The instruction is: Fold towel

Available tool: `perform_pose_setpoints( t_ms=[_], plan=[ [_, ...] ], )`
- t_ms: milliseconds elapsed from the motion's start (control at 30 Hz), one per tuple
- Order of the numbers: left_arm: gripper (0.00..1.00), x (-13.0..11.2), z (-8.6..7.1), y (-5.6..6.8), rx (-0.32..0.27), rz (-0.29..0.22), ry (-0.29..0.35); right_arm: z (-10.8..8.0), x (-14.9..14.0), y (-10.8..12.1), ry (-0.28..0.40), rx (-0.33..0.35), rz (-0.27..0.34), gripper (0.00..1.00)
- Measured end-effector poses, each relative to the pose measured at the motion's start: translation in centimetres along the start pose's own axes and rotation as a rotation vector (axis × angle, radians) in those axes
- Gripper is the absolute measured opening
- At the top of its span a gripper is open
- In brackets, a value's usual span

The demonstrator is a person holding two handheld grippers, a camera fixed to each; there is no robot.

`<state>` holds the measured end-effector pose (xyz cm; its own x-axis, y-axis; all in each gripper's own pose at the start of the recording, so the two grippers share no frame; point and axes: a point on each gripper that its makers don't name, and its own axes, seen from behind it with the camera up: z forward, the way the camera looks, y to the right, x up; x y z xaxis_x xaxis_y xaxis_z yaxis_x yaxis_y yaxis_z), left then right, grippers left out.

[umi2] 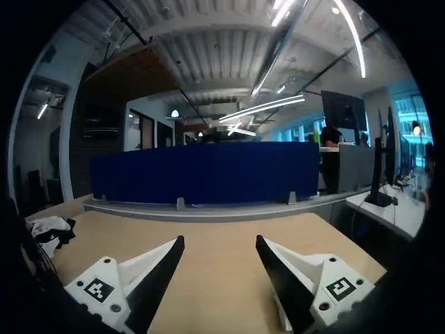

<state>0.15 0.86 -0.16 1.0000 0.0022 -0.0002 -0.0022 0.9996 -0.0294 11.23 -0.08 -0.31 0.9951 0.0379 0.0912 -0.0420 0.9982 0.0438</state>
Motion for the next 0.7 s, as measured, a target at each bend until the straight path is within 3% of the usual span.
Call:
perform_pose_setpoints(
  t_ms=[400, 700],
  plan=[
    [0.98, 0.0, 0.0, 0.0, 0.0, 0.0, 0.0, 1.4, -7.9, 2.5, 0.008, -0.024, 0.054, 0.99],
    [0.98, 0.0, 0.0, -0.1, 0.0, 0.0, 0.0, 1.9, -9.7, 3.9, 0.047, -0.049, 0.088, 1.0]
  ],
)
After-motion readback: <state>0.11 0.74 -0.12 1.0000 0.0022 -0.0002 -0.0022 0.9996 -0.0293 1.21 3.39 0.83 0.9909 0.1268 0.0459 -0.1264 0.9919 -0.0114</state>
